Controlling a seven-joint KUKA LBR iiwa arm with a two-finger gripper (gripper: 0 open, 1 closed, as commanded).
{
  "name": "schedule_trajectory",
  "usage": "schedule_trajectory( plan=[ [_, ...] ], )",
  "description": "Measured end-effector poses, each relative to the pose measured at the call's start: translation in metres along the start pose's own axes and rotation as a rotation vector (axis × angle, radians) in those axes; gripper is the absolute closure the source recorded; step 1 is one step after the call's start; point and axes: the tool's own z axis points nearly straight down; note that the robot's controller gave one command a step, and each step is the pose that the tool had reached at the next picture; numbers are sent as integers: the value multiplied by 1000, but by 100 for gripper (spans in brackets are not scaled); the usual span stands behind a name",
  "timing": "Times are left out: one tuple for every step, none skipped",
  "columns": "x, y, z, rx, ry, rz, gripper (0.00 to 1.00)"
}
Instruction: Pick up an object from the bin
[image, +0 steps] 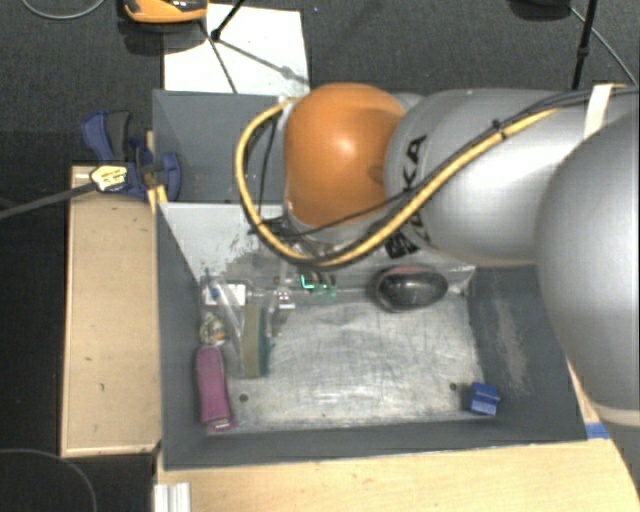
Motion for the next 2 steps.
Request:
schedule_trajectory(
  plan=[
    [17,47,127,5,-6,-1536,0],
    [24,28,97,6,-8,-1948,0]
  ],
)
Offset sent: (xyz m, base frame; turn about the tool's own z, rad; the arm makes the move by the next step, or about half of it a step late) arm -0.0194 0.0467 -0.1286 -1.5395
